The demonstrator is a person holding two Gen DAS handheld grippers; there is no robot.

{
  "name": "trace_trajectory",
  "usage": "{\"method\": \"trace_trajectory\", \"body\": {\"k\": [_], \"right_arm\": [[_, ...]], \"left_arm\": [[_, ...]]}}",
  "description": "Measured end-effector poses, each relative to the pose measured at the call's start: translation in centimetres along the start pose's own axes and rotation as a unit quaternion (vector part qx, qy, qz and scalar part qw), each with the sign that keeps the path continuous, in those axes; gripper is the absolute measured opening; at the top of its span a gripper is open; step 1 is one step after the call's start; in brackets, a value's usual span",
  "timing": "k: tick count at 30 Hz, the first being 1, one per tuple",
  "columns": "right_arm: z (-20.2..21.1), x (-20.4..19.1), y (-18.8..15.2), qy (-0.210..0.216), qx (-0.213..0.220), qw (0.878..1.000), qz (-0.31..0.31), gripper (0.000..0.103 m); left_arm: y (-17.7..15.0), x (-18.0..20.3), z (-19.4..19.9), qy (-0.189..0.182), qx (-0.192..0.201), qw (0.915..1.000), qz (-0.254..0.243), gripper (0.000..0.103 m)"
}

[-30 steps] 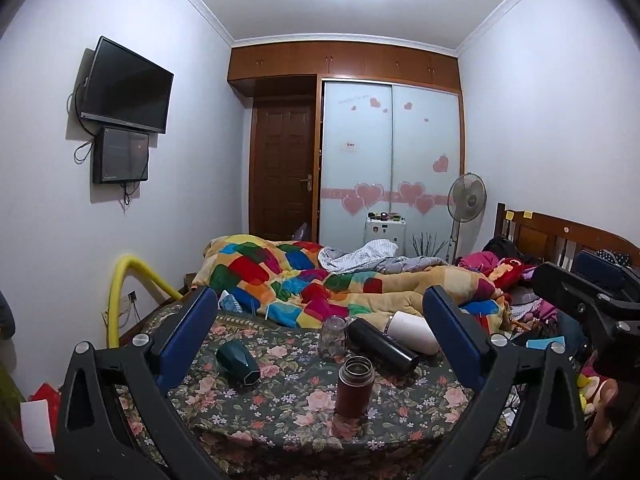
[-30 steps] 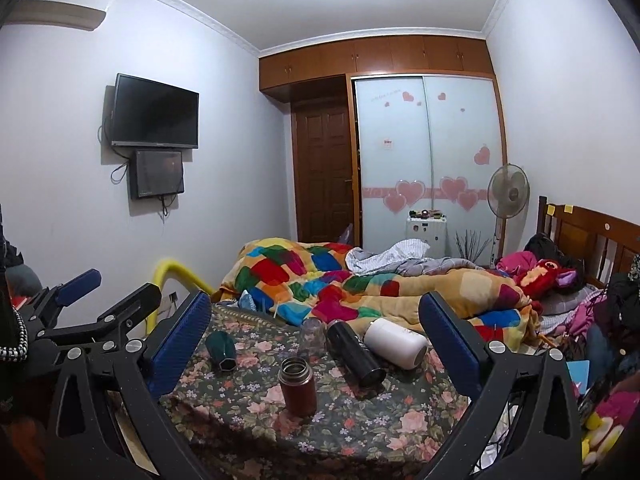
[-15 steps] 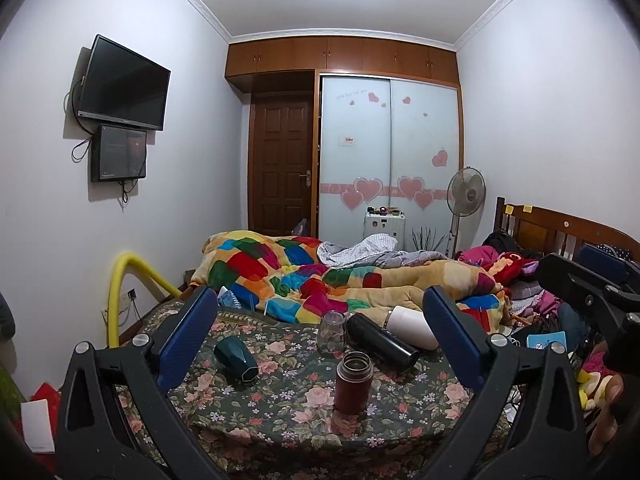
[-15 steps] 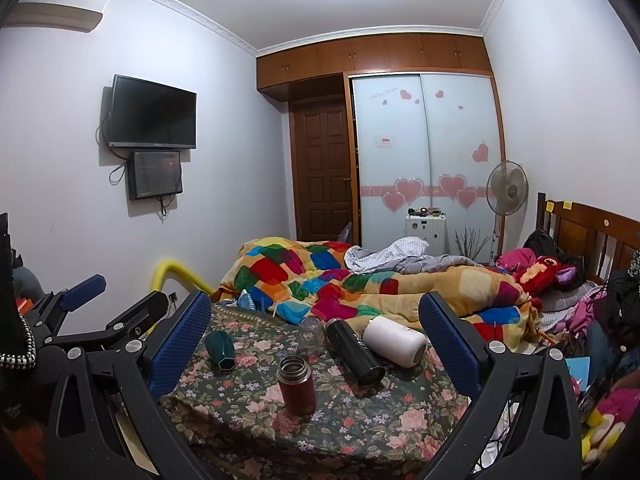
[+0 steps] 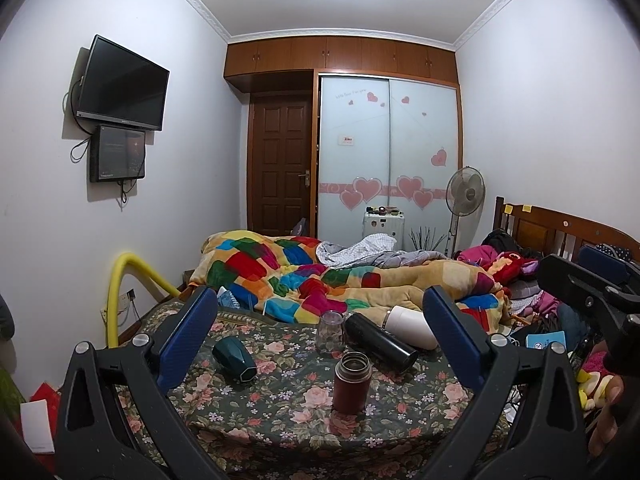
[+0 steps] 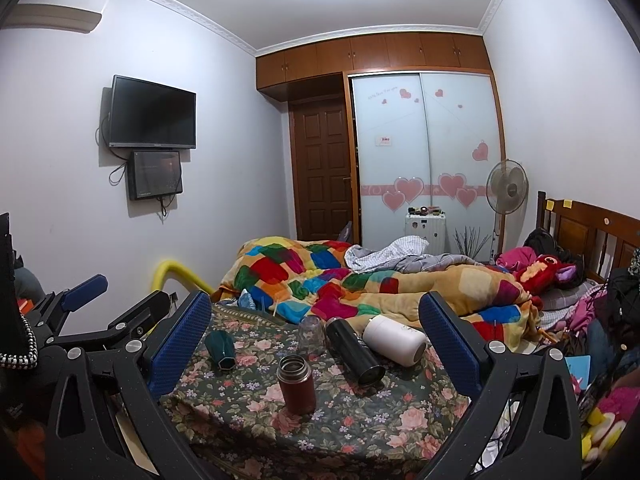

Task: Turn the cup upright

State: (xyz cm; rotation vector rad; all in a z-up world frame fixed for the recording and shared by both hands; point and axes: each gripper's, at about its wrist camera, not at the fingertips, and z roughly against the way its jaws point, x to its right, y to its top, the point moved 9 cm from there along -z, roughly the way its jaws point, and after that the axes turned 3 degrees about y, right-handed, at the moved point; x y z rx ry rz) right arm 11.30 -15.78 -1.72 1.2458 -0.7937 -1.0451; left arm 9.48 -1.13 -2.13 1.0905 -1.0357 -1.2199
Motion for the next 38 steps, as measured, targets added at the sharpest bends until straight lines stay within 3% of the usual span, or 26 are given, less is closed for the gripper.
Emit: {"method": "trace_trajectory", "body": {"k": [38], "right_arm": [[-0.8,-0.2,-0.1,-0.001,-0.010,1.000,0.006,0.103]], "left_arm": [[0.1,-0.7,-0.3,-0.019,0.000,0.9997,0.013,0.103]]}}
